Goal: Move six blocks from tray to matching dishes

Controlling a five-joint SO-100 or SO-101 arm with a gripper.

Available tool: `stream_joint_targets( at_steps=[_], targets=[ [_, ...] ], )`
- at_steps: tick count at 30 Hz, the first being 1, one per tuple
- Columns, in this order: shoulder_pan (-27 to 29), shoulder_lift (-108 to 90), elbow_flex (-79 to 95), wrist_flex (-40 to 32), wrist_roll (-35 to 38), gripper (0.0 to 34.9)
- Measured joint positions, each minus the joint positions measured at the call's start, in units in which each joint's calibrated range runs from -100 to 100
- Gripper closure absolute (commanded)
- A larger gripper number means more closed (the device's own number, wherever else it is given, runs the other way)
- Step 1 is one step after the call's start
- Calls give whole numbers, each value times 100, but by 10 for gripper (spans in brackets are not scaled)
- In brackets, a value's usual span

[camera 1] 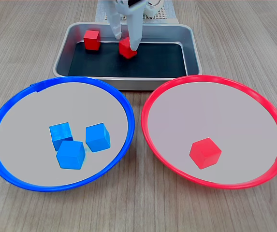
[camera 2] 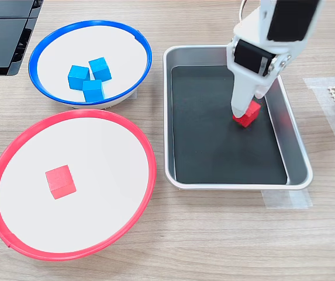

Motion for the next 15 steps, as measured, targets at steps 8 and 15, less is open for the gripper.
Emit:
stream_joint_targets(
  at_steps=[8,15],
  targets=[
    [18,-9,-109,212,142,212],
    [35,188,-45,-98,210,214]
  ],
)
